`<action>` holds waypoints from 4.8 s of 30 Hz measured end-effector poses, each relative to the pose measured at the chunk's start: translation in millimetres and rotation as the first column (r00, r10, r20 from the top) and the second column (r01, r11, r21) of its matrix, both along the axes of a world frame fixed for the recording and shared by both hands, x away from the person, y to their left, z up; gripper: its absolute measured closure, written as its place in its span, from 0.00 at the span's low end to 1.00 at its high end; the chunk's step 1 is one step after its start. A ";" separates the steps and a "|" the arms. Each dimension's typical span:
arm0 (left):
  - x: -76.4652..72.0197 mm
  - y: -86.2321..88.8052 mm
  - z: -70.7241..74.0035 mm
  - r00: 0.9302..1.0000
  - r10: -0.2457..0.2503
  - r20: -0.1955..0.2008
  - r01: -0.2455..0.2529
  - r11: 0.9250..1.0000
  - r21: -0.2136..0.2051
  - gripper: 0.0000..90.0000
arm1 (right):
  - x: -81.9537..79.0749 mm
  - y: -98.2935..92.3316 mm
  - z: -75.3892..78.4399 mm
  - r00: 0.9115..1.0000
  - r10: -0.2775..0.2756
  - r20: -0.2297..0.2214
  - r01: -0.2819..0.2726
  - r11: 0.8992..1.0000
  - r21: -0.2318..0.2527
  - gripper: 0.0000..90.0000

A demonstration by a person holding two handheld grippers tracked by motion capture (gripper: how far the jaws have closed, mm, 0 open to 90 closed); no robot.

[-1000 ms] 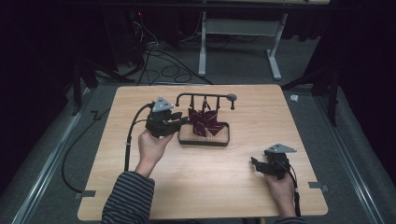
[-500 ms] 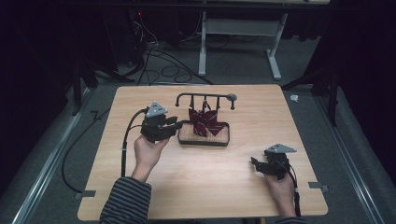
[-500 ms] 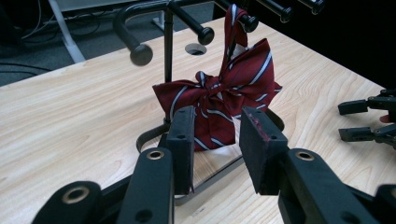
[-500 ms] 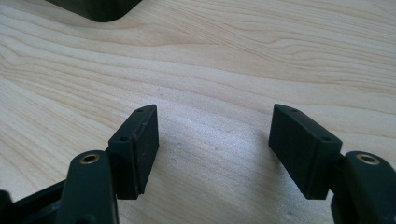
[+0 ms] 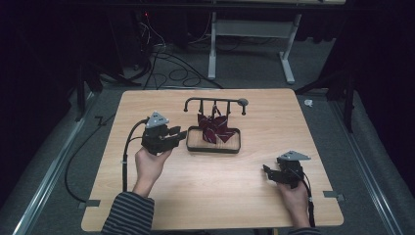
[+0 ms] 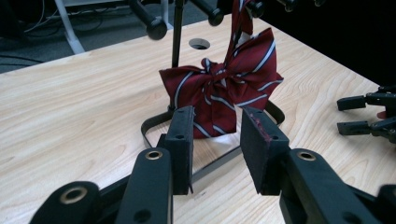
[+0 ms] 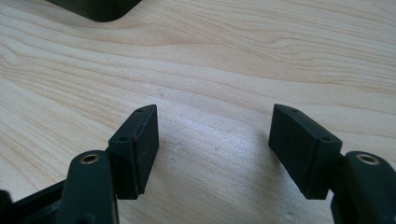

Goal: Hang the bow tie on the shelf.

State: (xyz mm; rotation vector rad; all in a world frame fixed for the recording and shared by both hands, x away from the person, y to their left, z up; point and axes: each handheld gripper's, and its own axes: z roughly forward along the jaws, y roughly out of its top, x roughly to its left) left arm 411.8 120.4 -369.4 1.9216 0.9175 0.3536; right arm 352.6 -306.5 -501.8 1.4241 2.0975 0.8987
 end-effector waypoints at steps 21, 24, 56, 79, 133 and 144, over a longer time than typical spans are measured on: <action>-13.0 18.2 -9.9 0.999 0.040 -0.017 -0.040 0.999 -0.020 0.70 | 0.0 0.1 0.0 1.000 -0.001 0.000 0.001 1.000 0.000 0.38; -14.2 19.4 -11.5 0.999 0.045 -0.018 -0.046 0.999 -0.019 0.70 | -0.1 0.1 0.0 1.000 -0.001 0.000 0.001 1.000 0.000 0.38; -35.1 34.9 -40.7 0.994 0.089 -0.059 -0.092 0.995 -0.045 0.69 | -0.1 0.5 0.0 1.000 -0.001 0.001 0.001 1.000 -0.004 0.38; -44.4 46.9 -65.0 0.987 0.117 -0.108 -0.123 0.991 -0.051 0.68 | -0.1 0.7 0.0 1.000 -0.002 0.000 0.002 1.000 -0.005 0.39; -51.8 53.3 -129.2 0.954 0.273 -0.124 -0.259 0.958 0.122 0.54 | -0.2 0.8 0.0 1.000 -0.004 0.000 0.004 1.000 -0.005 0.39; -55.7 44.6 -137.5 0.958 0.282 -0.055 -0.267 0.944 0.193 0.47 | -0.1 1.0 0.0 1.000 -0.003 0.001 0.003 1.000 -0.008 0.39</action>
